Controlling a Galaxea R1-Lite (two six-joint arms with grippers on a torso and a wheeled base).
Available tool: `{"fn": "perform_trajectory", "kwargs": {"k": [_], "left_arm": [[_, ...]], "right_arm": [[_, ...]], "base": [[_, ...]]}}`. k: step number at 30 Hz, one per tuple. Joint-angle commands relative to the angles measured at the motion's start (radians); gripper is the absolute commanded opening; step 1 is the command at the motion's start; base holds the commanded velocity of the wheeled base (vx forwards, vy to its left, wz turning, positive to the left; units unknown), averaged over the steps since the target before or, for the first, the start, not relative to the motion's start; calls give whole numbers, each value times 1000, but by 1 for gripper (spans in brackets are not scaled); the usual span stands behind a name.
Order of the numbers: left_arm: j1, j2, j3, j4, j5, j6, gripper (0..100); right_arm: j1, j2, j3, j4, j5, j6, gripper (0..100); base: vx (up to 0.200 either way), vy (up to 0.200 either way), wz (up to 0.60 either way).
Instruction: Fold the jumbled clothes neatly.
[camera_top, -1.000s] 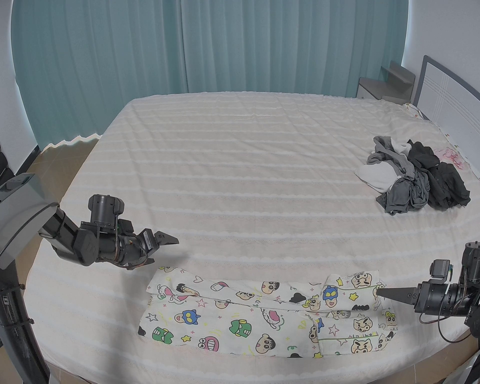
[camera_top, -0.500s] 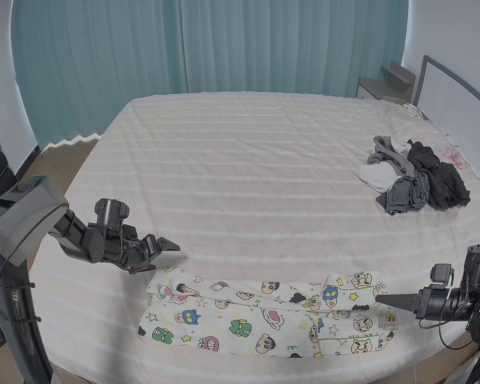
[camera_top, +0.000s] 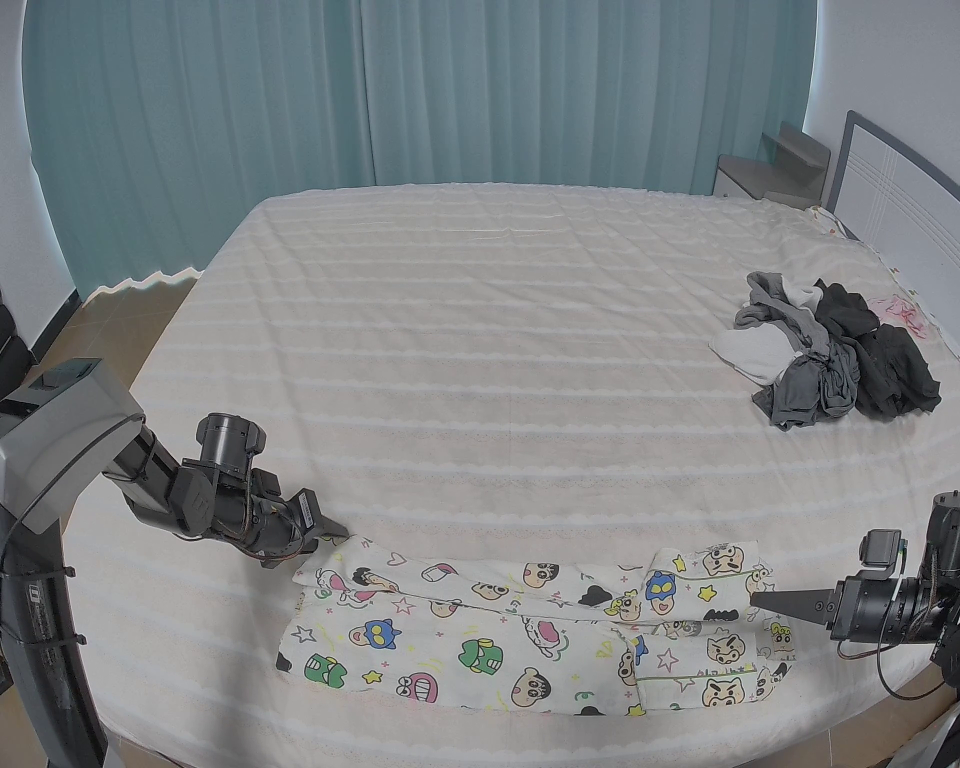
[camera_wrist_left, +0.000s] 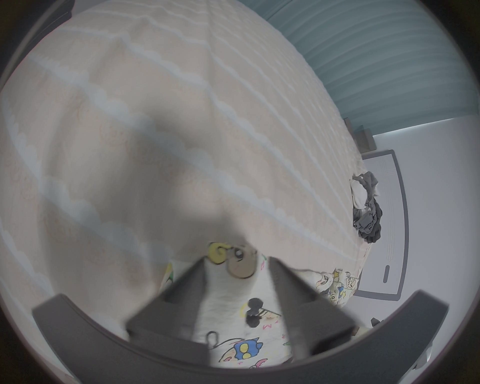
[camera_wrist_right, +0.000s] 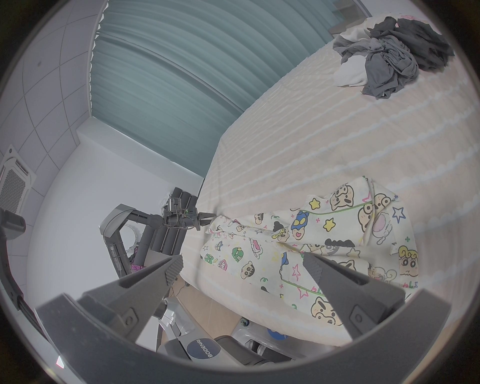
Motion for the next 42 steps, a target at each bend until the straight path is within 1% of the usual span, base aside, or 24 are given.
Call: {"fn": "perform_trajectory", "kwargs": {"k": [1, 7, 17, 21, 28, 30, 42], "left_arm": [[2, 3, 0, 10, -1, 0, 0], [9, -14, 5, 11, 0, 1, 0], [5, -107, 59, -24, 2, 5, 0], [5, -133, 89, -72, 2, 5, 0], [5, -178, 229, -265, 2, 24, 0], [4, -178, 252, -297, 5, 35, 0], [19, -167, 284, -293, 8, 43, 0]], "right_arm": [[1, 4, 1, 1, 0, 0, 100], [1, 4, -1, 1, 0, 0, 100], [1, 4, -1, 1, 0, 0, 100], [1, 4, -1, 1, 2, 0, 100], [1, 4, 1, 1, 2, -1, 100], [1, 4, 1, 1, 2, -1, 100], [1, 21, 1, 0, 0, -1, 100]], "base": [[0, 0, 0], [0, 0, 0], [0, 0, 0], [0, 0, 0], [0, 0, 0], [0, 0, 0], [0, 0, 0]]}}
